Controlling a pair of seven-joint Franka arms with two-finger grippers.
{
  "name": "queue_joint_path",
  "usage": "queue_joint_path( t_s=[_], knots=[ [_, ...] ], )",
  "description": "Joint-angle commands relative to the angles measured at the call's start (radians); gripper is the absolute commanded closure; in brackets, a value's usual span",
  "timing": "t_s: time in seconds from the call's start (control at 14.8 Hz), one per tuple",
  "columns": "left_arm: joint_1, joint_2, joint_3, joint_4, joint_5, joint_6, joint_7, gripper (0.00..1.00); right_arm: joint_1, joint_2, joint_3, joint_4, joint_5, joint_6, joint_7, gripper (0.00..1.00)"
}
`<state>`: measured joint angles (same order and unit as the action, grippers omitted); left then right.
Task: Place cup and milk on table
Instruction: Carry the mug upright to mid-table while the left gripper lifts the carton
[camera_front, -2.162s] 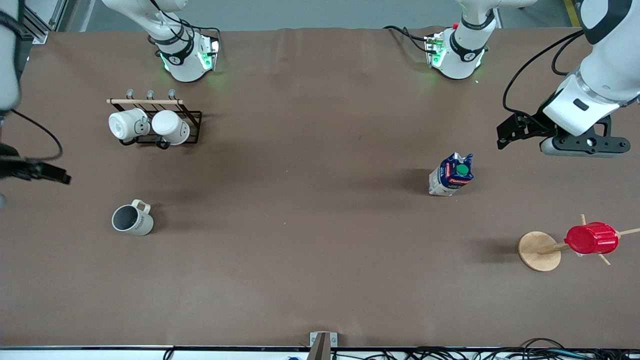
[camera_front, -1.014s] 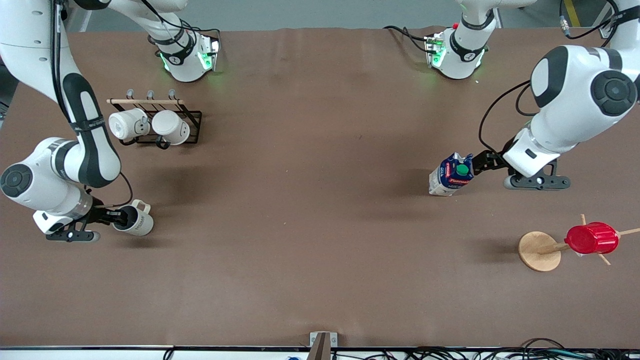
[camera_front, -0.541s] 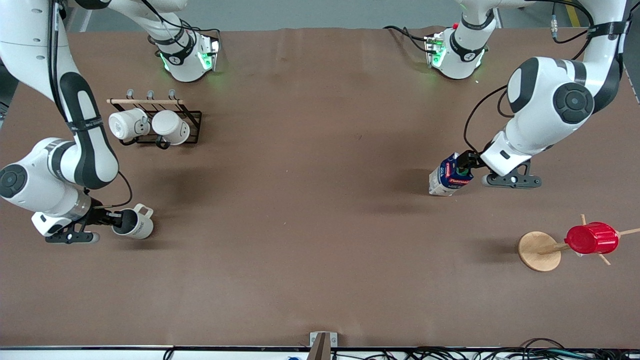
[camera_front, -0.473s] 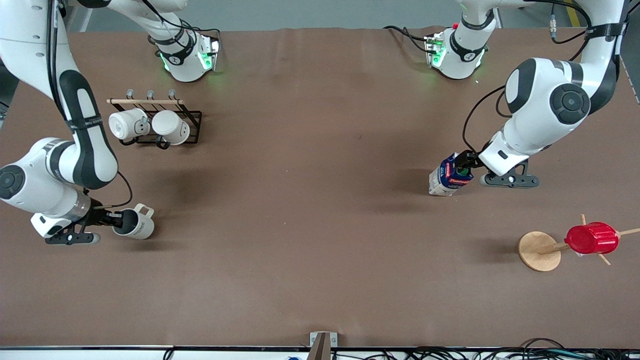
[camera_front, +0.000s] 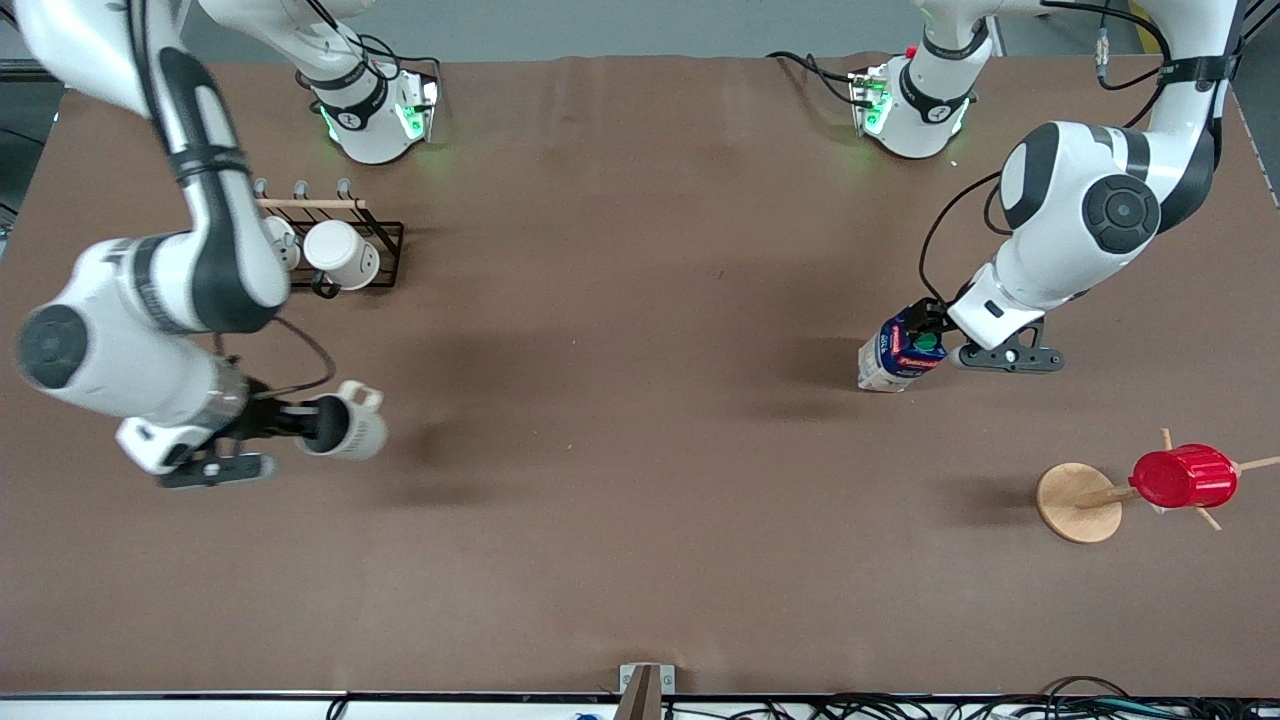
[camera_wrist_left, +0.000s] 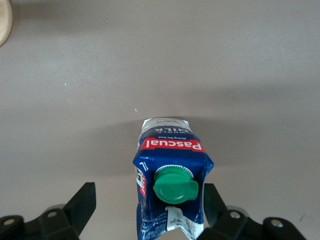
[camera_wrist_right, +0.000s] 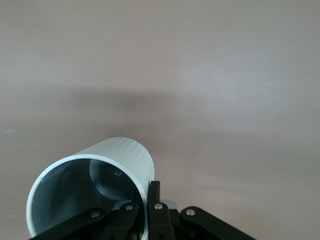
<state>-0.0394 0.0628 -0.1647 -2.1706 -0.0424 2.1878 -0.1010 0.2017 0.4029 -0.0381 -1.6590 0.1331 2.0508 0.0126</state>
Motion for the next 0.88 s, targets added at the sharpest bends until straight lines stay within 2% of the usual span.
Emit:
queue_joint_path(
  t_s=[0.0,0.2,0.41,0.61,0.68,0.81],
  knots=[
    [-0.002,0.011,-0.022,-0.011,0.018,0.021,0.015,0.05,0.053,0.022,0.099,0.059,-0.061,-0.001,0.200,1.00],
    [-0.002,0.020,-0.022,-0.011,0.018,0.021,0.015,0.05,0.140,0.127,0.188,0.157,-0.150,0.000,0.401,1.00],
    [-0.002,0.034,-0.026,-0.011,0.018,0.021,0.015,0.05,0.267,0.259,0.191,0.295,-0.201,0.028,0.602,1.00],
    [-0.002,0.046,-0.026,-0.009,0.018,0.021,0.015,0.12,0.333,0.335,0.191,0.311,-0.227,0.167,0.734,1.00],
    [-0.002,0.048,-0.026,-0.011,0.018,0.023,0.015,0.19,0.343,0.356,0.191,0.314,-0.253,0.184,0.766,1.00],
    [0.001,0.049,-0.026,-0.009,0.018,0.021,0.015,0.45,0.372,0.385,0.191,0.314,-0.294,0.209,0.834,1.00]
  ],
)
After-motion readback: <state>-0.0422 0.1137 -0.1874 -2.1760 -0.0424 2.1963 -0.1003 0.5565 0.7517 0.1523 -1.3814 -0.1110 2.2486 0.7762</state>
